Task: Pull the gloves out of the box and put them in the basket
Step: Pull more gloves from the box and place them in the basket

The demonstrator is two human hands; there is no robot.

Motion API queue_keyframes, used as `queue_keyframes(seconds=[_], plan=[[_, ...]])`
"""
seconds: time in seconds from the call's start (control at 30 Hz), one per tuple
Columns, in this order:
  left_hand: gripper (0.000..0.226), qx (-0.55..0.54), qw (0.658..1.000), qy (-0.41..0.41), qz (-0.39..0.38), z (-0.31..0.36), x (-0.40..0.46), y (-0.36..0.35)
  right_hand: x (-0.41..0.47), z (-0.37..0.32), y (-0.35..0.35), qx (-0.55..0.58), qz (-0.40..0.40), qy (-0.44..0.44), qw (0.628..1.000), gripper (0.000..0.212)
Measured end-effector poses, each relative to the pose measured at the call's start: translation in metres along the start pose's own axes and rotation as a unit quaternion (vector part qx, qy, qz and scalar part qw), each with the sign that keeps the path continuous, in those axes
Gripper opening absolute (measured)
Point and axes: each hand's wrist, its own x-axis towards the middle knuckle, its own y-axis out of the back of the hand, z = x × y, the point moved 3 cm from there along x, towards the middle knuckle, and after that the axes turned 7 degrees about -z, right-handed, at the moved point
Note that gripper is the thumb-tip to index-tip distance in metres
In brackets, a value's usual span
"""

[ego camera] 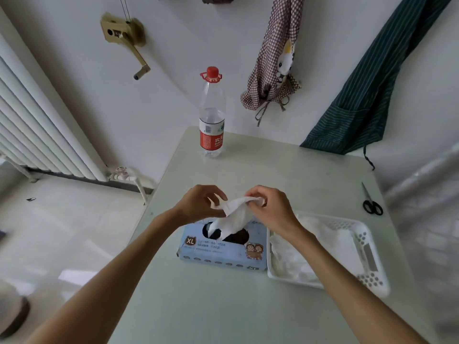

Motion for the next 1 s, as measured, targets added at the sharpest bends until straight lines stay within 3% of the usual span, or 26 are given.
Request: queue_keyframes(seconds=[0.13, 0.2, 0.33, 0.43, 0.53, 0.7, 0.83, 0.93, 1.0], plan=[[0.019, 0.040, 0.998, -0.009, -0.046, 0.004, 0.003, 0.008, -0.003, -0.006, 0.007, 0.144, -0.022, -0.036, 0.989, 0.011], [0.015, 0.019, 0.999, -0.008, -0.034, 0.007, 0.010, 0.014, -0.003, -0.007, 0.011, 0.150, -0.026, -0.036, 0.988, 0.013], [0.023, -0.050, 0.994, -0.022, -0.091, 0.022, 0.025, 0.011, -0.004, -0.003, 0.015, 0.106, -0.055, -0.058, 0.991, 0.025], [0.011, -0.068, 0.992, -0.024, -0.099, 0.026, 0.033, 0.009, -0.004, -0.005, 0.026, 0.078, 0.024, -0.040, 0.996, 0.002], [0.016, -0.069, 0.992, -0.018, -0.104, 0.028, 0.036, 0.006, -0.013, -0.007, 0.042, 0.031, 0.065, -0.014, 0.997, 0.010], [0.025, -0.189, 0.975, -0.066, -0.101, 0.064, 0.037, -0.010, -0.036, 0.003, 0.069, 0.049, 0.067, -0.030, 0.996, 0.028], [0.027, -0.185, 0.975, -0.066, -0.100, 0.087, 0.044, -0.037, -0.043, 0.020, 0.077, 0.170, 0.074, -0.096, 0.978, 0.017], [0.025, -0.190, 0.975, -0.062, -0.098, 0.094, 0.046, -0.052, -0.048, 0.031, 0.090, 0.164, 0.150, -0.104, 0.969, 0.004], [0.023, -0.189, 0.974, -0.051, -0.117, 0.095, 0.046, -0.062, -0.055, 0.037, 0.097, 0.153, 0.187, -0.097, 0.966, 0.009]])
